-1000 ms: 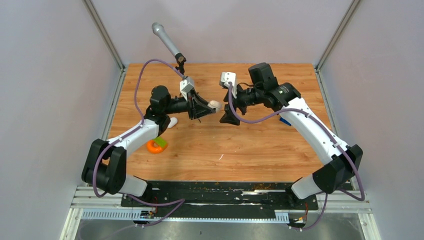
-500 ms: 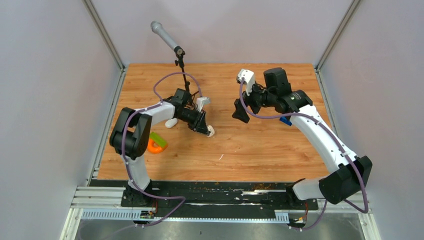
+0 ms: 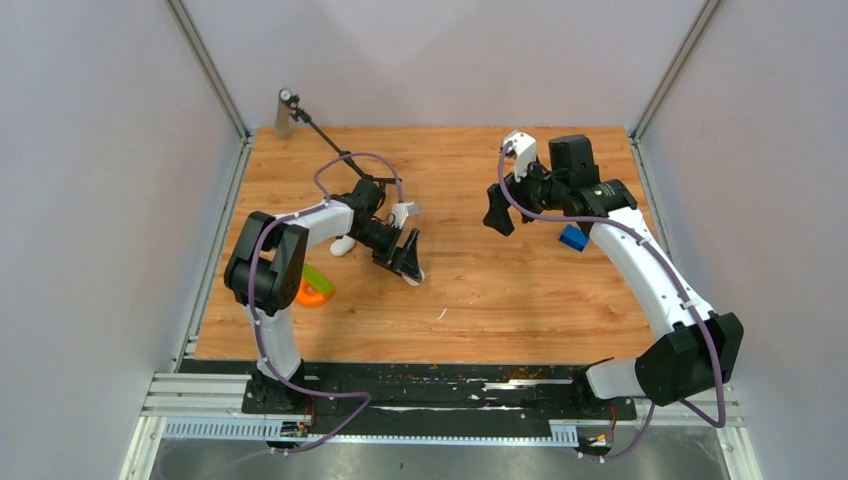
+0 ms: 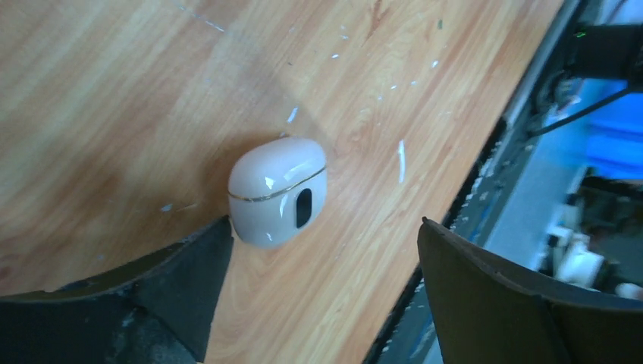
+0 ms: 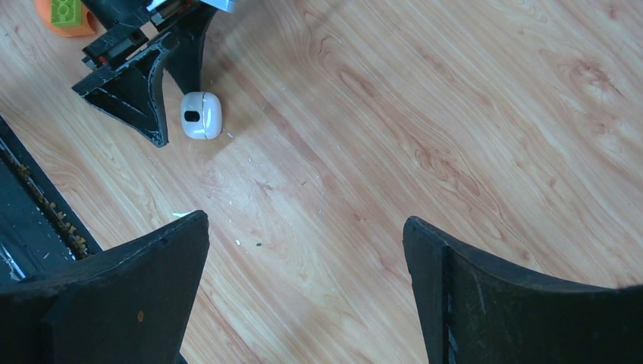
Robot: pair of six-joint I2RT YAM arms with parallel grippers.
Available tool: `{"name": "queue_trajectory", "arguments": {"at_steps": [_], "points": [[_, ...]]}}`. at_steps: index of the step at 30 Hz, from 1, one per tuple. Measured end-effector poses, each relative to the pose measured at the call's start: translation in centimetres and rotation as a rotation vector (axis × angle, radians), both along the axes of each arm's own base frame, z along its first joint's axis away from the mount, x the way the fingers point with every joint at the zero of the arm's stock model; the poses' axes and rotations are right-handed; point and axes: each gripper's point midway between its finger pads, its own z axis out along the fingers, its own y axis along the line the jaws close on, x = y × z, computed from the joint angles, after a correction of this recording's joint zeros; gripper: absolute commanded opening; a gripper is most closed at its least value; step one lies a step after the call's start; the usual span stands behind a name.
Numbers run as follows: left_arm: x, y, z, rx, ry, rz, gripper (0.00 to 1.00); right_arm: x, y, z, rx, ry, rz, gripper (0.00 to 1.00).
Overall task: Insert the wireless bluetooth earbuds into the charging case
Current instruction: Place the charging case at the center of the board, then reset both arms
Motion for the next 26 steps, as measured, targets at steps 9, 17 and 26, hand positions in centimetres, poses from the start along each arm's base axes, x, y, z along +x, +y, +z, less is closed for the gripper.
{"name": "queue_trajectory", "arguments": {"at_steps": [9, 17, 26], "points": [[0.6, 1.4, 1.0, 0.069, -0.138, 0.012, 1.0, 0.3, -0.5, 0.0, 0.012, 0.007, -0.027, 0.99], [3.5, 2.8, 9.1, 0.055, -0.516, 0.073, 1.0, 3.0, -3.3, 0.5, -0.012, -0.023, -0.233, 1.0], [8.4, 6.7, 26.8, 0.032, -1.101, 0.347, 1.0, 9.9, -7.2, 14.2, 0.001, -0.361, -0.545, 1.0]]}}
